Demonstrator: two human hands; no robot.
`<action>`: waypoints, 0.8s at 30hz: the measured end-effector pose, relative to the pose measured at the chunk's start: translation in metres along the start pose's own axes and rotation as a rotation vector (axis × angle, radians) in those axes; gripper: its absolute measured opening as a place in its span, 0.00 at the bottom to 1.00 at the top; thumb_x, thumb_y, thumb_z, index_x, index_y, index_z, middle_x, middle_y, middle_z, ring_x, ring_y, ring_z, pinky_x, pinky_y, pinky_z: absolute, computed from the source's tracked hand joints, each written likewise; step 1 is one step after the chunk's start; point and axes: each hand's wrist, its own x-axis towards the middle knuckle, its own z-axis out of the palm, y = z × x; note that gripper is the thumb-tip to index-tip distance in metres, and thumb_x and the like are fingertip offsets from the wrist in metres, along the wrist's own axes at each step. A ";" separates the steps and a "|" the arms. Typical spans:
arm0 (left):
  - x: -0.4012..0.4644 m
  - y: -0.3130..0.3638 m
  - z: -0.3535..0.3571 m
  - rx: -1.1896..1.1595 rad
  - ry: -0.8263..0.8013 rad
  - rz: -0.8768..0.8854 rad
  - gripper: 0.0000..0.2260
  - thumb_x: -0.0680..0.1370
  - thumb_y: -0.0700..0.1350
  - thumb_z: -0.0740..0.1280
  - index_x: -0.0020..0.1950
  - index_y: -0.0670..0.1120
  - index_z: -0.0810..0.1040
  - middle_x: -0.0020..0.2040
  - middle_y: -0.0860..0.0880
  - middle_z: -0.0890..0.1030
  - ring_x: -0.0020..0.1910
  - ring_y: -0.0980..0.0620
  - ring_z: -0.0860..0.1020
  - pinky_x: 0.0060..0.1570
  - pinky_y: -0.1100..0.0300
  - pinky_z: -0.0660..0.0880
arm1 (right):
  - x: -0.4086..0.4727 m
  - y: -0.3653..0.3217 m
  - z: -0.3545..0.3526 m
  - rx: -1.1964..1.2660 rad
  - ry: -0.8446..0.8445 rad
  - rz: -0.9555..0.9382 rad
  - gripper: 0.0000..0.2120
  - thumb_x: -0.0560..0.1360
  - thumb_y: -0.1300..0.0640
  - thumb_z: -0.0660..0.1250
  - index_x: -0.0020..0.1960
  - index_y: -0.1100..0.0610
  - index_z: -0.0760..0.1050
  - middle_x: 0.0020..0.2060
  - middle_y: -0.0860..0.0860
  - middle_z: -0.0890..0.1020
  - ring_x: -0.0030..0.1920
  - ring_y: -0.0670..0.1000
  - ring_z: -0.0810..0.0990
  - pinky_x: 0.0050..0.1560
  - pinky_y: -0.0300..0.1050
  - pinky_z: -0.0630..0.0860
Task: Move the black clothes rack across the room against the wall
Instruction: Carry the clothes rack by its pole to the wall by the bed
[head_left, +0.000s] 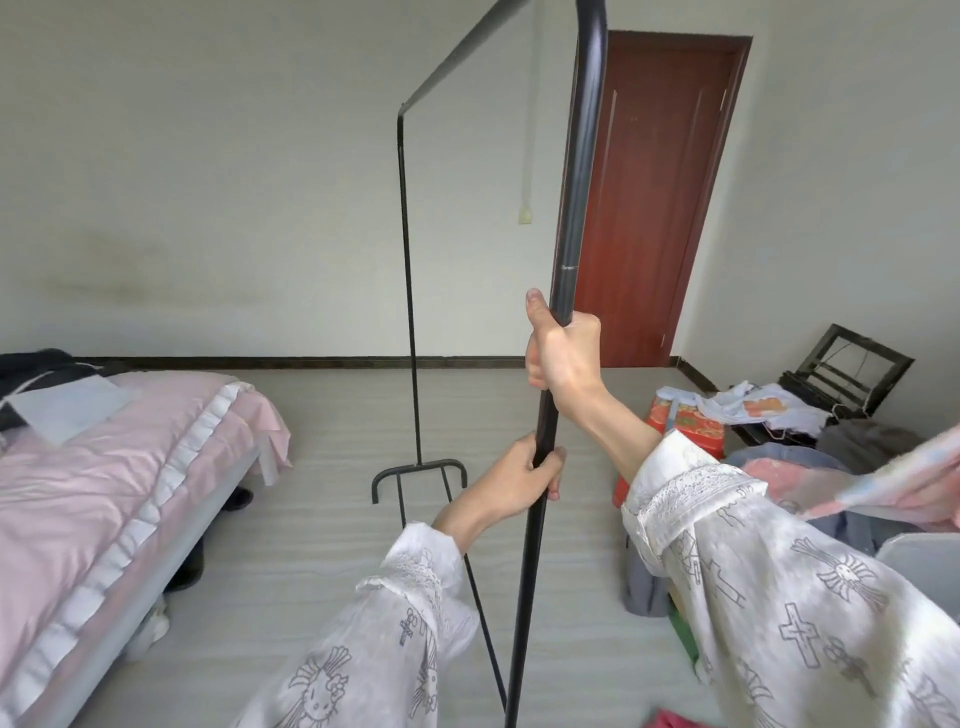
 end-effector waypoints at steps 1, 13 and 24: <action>0.006 -0.003 -0.005 -0.001 -0.003 0.000 0.10 0.78 0.41 0.56 0.38 0.49 0.65 0.28 0.50 0.73 0.27 0.59 0.75 0.36 0.66 0.73 | 0.008 0.003 0.002 0.001 0.002 0.001 0.25 0.79 0.53 0.61 0.26 0.54 0.56 0.13 0.45 0.60 0.13 0.45 0.57 0.19 0.30 0.54; 0.107 -0.058 -0.080 0.044 0.016 -0.009 0.10 0.79 0.43 0.56 0.37 0.49 0.65 0.28 0.51 0.75 0.28 0.59 0.75 0.33 0.72 0.70 | 0.125 0.054 0.051 -0.017 0.010 -0.024 0.25 0.79 0.54 0.61 0.26 0.54 0.56 0.14 0.46 0.60 0.13 0.45 0.58 0.18 0.30 0.55; 0.223 -0.099 -0.137 0.092 0.082 -0.102 0.11 0.79 0.42 0.56 0.36 0.48 0.67 0.29 0.50 0.77 0.31 0.58 0.75 0.37 0.70 0.71 | 0.262 0.110 0.078 -0.011 -0.062 -0.015 0.25 0.79 0.54 0.61 0.26 0.55 0.57 0.15 0.49 0.60 0.13 0.46 0.59 0.17 0.31 0.56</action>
